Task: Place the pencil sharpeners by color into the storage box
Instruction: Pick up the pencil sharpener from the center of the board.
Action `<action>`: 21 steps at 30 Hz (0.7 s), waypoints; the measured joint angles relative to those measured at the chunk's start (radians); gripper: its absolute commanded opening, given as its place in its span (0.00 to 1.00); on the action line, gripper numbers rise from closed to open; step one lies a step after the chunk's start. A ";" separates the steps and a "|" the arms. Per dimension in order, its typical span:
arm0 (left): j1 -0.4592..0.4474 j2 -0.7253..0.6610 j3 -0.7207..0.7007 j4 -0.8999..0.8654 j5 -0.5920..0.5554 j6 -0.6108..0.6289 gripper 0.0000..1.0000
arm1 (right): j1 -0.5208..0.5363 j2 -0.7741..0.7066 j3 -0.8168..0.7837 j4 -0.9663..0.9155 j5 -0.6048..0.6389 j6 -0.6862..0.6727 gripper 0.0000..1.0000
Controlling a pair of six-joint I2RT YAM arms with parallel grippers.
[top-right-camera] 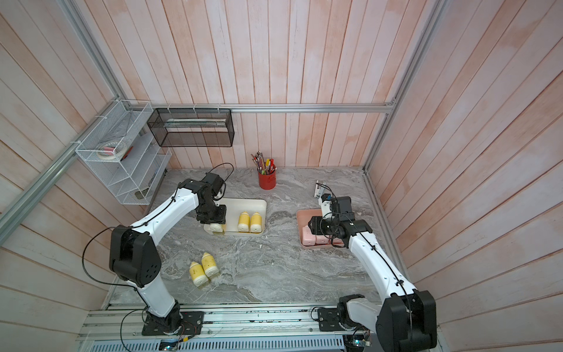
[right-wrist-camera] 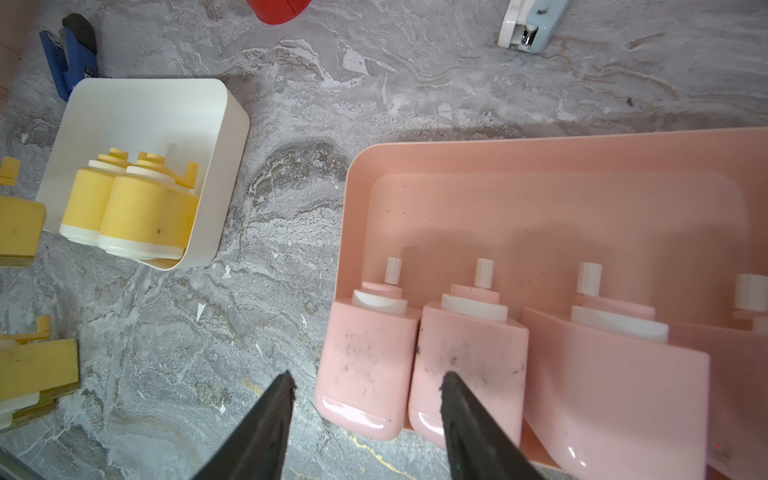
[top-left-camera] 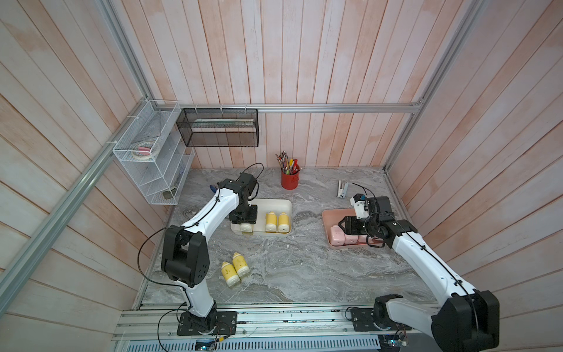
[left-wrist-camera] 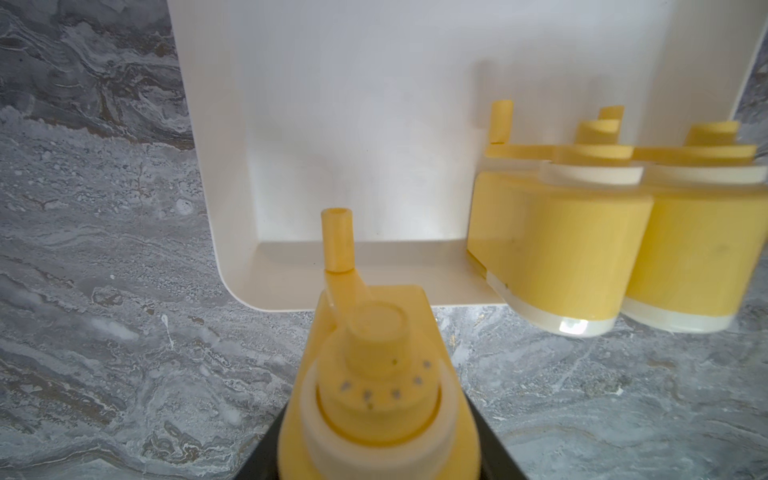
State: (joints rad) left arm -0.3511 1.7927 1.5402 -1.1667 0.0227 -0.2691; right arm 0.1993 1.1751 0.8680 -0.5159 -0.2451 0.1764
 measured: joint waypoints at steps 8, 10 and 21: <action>0.018 0.066 0.053 0.012 0.011 0.024 0.50 | 0.000 0.000 0.000 0.000 0.000 -0.005 0.59; 0.021 0.080 0.070 0.014 0.012 0.027 0.50 | 0.000 0.000 0.000 0.000 0.000 -0.005 0.59; 0.022 0.101 0.092 0.031 0.027 0.026 0.50 | 0.000 0.000 0.000 0.000 0.000 -0.005 0.59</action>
State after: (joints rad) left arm -0.3290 1.8935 1.6325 -1.1358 0.0498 -0.2432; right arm 0.1993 1.1748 0.8680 -0.5159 -0.2451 0.1711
